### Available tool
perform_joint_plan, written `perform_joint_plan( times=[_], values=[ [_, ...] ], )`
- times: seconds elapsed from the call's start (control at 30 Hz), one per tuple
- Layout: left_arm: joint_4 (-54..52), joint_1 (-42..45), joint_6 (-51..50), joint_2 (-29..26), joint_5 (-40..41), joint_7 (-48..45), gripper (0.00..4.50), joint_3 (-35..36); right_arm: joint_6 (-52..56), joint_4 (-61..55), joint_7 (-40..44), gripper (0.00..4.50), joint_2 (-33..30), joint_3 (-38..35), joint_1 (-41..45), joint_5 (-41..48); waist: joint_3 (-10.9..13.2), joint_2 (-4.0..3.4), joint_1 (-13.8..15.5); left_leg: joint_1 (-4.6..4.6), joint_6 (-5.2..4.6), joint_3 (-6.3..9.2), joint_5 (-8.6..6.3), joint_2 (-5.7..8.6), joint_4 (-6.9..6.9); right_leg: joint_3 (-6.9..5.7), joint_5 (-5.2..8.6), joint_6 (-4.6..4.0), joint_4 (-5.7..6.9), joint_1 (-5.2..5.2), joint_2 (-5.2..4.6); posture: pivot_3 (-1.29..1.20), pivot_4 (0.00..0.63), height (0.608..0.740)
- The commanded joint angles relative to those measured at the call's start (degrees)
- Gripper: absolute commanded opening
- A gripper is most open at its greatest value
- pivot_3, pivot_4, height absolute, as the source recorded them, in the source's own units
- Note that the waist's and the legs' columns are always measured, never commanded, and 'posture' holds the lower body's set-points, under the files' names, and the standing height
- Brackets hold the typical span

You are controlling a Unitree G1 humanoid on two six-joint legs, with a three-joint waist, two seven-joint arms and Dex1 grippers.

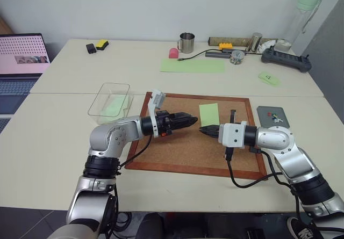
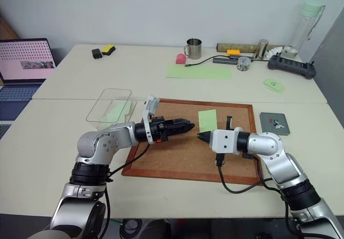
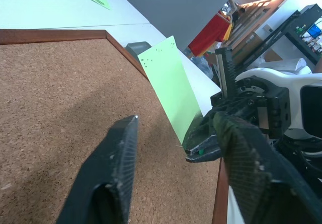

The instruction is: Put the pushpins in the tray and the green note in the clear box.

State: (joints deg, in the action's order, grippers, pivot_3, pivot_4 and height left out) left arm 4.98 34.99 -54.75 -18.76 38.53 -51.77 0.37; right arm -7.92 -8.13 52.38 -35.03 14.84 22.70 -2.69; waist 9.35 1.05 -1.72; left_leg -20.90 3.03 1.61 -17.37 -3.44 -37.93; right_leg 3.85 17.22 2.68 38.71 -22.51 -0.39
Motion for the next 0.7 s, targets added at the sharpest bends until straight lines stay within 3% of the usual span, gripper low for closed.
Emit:
perform_joint_plan(
  times=[0.03, 0.57, 0.7],
  values=[
    [0.09, 1.27, -1.34, 1.42, 2.68, 0.28, 2.79, 1.31, -0.78, -2.66, -0.25, 0.00, 0.36, -0.80, 1.51, 0.81, 0.00, 0.00, 0.00, 0.00, 0.00, -0.01, 0.00, 0.00, 0.00, 0.00, 0.00, 0.00, 0.00, 0.00, 0.00, 0.00, 0.150, 0.740],
    [4.29, 5.10, -1.00, 7.15, 4.45, 1.15, 2.79, 3.21, -4.20, -1.91, 0.03, 0.00, 2.47, 2.51, 3.82, -1.60, 0.00, 0.00, 0.05, 0.00, 0.03, -0.01, 0.01, 0.02, -0.02, 0.00, 0.00, 0.00, 0.02, 0.00, -0.02, 0.00, 0.150, 0.740],
    [2.12, 3.85, -1.90, 6.53, 5.34, -0.31, 2.19, 2.85, -4.38, -1.41, 0.10, 0.00, 2.37, 1.93, 4.07, -1.27, 0.00, 0.00, 0.01, 0.01, 0.06, 0.00, 0.03, 0.01, -0.01, 0.00, 0.00, 0.00, 0.03, 0.00, -0.01, 0.00, 0.150, 0.740]
  ],
)
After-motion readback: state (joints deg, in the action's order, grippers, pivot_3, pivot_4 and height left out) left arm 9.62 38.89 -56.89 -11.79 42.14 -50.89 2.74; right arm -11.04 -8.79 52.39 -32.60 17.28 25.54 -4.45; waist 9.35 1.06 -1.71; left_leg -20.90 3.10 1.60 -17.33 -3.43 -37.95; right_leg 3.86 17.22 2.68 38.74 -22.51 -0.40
